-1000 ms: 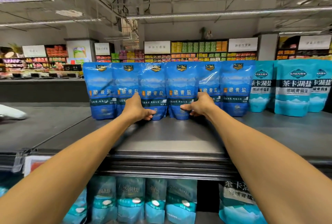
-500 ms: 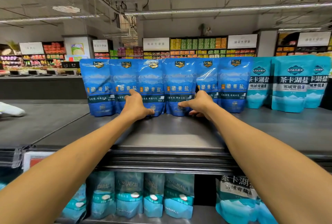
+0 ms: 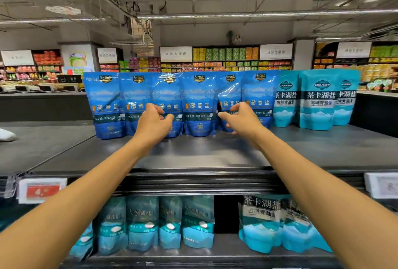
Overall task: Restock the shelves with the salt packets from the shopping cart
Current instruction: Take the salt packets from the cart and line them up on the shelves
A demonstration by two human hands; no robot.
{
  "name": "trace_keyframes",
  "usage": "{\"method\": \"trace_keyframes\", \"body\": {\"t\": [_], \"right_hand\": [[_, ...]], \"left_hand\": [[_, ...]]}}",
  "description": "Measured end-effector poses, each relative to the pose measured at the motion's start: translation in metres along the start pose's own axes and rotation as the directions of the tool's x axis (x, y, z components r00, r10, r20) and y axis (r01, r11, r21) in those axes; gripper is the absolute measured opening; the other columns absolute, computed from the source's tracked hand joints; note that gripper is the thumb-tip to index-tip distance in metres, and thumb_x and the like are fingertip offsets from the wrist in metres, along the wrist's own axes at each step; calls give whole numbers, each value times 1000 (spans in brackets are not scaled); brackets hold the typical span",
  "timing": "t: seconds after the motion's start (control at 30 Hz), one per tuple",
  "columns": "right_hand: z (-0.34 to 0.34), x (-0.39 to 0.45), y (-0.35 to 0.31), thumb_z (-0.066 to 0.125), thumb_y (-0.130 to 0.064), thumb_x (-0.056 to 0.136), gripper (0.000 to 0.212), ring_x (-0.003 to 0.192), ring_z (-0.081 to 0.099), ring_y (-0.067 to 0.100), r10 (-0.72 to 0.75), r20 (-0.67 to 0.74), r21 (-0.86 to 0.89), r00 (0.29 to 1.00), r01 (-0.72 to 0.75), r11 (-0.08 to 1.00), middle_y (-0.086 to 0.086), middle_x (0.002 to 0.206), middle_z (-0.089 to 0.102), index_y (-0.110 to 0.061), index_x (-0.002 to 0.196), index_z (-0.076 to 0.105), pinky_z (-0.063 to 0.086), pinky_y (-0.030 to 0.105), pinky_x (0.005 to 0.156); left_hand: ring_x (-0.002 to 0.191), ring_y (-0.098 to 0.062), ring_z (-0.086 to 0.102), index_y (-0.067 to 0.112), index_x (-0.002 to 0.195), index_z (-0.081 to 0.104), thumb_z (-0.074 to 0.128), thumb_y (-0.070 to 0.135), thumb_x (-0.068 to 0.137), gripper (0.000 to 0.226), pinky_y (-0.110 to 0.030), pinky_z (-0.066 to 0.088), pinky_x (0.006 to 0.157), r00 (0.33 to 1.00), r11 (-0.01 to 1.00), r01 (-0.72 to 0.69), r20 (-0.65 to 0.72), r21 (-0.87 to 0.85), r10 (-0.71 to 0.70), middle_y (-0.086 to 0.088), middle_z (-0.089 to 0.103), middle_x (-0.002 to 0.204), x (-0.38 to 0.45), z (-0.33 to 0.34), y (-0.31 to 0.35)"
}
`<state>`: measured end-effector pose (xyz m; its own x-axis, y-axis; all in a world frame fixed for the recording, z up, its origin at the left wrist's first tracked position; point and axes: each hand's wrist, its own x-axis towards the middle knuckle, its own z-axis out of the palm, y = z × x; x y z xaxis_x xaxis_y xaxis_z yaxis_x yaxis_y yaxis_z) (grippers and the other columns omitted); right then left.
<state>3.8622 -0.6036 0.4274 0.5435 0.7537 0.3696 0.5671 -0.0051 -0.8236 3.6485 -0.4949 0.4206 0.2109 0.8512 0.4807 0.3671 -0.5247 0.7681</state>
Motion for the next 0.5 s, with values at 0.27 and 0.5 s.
{"method": "trace_keyframes", "body": {"t": [0.27,0.5], "right_hand": [[-72,-101,9,64,-14,94,16,75,76,19,-92,-94,396,991,122,910,19,100,70,-10,108,56,59,28,65],[-147,-203,68,65,-11,94,12,73,73,19,-108,-351,314,930,225,922,14,93,72,-9,105,63,54,25,54]], "left_hand": [[71,-14,71,10,96,58,58,17,96,7,-24,55,54,975,699,126,217,-704,43,-11,65,96,-86,42,75],[70,-10,69,11,93,56,57,7,95,5,-20,50,57,892,701,-54,281,-711,355,0,65,81,-194,113,122]]}}
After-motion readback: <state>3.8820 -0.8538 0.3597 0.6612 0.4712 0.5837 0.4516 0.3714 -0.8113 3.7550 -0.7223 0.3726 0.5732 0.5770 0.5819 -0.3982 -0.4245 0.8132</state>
